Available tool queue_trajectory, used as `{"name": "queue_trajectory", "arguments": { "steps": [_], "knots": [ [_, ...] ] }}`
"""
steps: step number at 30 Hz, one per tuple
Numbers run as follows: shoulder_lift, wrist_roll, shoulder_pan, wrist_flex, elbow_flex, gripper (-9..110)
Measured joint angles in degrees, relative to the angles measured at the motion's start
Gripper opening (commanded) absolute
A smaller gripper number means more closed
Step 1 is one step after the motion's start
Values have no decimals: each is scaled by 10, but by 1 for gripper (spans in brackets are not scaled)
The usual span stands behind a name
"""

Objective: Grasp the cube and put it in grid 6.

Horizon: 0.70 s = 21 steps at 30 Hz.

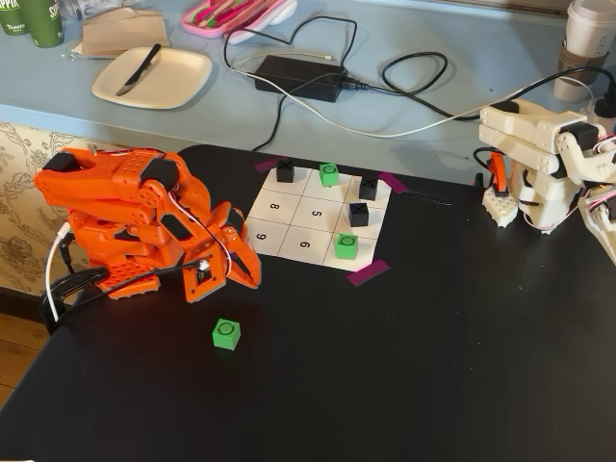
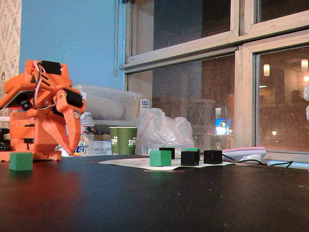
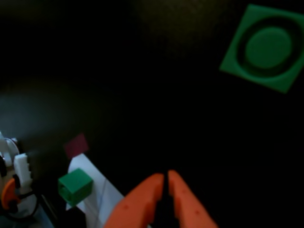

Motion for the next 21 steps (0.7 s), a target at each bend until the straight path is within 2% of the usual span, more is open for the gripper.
{"name": "queue_trajectory", "arguments": {
  "steps": [6,21],
  "knots": [
    [0,-66,-41,11,1,0],
    [0,-40,-25,11,1,0]
  ]
}}
